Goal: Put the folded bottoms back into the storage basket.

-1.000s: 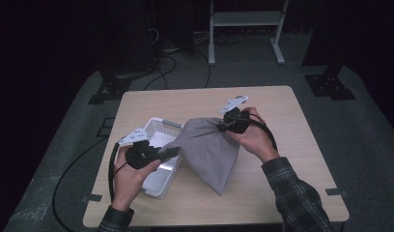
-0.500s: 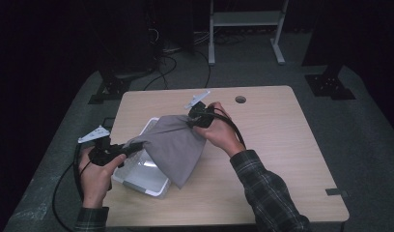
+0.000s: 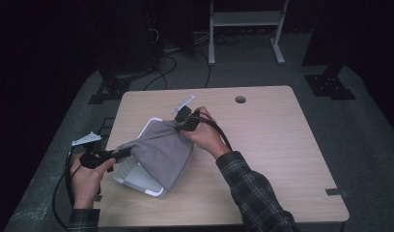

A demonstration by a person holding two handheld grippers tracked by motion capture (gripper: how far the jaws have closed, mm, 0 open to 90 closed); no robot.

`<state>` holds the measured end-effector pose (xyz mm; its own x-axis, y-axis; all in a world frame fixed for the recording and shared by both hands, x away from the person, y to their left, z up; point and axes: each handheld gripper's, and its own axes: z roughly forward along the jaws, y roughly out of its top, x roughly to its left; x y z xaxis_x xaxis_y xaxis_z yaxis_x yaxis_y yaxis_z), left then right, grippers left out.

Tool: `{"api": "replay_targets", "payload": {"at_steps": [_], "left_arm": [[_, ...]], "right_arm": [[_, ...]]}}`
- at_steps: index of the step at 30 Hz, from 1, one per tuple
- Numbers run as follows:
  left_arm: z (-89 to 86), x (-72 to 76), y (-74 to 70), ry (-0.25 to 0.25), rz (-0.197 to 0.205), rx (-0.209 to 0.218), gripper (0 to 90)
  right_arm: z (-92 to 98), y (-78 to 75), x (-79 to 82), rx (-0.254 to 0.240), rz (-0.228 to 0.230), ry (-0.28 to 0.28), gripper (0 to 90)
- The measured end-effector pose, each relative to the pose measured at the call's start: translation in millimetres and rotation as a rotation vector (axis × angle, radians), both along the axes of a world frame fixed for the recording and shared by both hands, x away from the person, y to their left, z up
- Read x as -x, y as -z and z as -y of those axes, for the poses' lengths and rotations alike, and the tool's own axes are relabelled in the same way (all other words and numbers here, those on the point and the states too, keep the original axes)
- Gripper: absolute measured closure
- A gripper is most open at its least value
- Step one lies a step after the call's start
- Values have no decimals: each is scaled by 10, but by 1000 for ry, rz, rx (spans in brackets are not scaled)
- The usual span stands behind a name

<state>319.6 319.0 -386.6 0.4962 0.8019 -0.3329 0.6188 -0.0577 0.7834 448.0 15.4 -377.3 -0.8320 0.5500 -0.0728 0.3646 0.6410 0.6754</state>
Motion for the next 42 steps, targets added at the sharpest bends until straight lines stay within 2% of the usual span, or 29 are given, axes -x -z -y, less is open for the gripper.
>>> {"api": "replay_targets", "payload": {"at_steps": [4,9,13,15,16,20,24,27,30,31,33,35,37,39,40,41,42], "left_arm": [[-61,-15,81,-1,-26,-19,816],[-56,-22,116,12,-39,-56,795],[-65,-30,138,19,-39,-80,775],[-70,-31,141,17,-32,-97,710],[-72,-30,139,16,-29,-102,710],[-56,-17,90,31,7,-145,605],[-33,-6,44,32,35,-148,566],[-2,12,-2,31,62,-136,558],[48,23,-30,53,68,-105,583],[71,25,-35,65,71,-101,636],[133,31,-39,86,67,-85,662],[214,31,-34,115,53,-71,704],[327,34,-24,142,44,-68,707],[420,38,-15,167,35,-64,669],[464,46,-12,172,29,-57,669],[563,60,-6,192,26,-62,632],[563,60,-6,192,26,-62,616]], "right_arm": [[-84,71,-10,6,-18,-7,746],[-147,163,-30,18,-38,-8,740],[-160,177,-44,18,-42,-10,736],[-171,192,-52,15,-44,-7,736],[-171,192,-52,15,-44,-7,736],[-175,220,-67,8,-51,-16,703],[-176,201,-62,-13,-50,-19,645],[-135,138,-48,-47,-43,-16,608],[-58,40,-31,-86,-27,-15,587],[39,-50,-20,-118,-16,-7,616],[78,-76,-18,-127,-18,-4,629],[189,-124,-18,-140,-21,-1,677],[306,-147,-16,-149,-30,7,700],[440,-153,4,-170,-39,13,690],[440,-153,4,-170,-39,13,690],[514,-139,22,-185,-44,13,670],[514,-139,22,-185,-44,13,670]]}}
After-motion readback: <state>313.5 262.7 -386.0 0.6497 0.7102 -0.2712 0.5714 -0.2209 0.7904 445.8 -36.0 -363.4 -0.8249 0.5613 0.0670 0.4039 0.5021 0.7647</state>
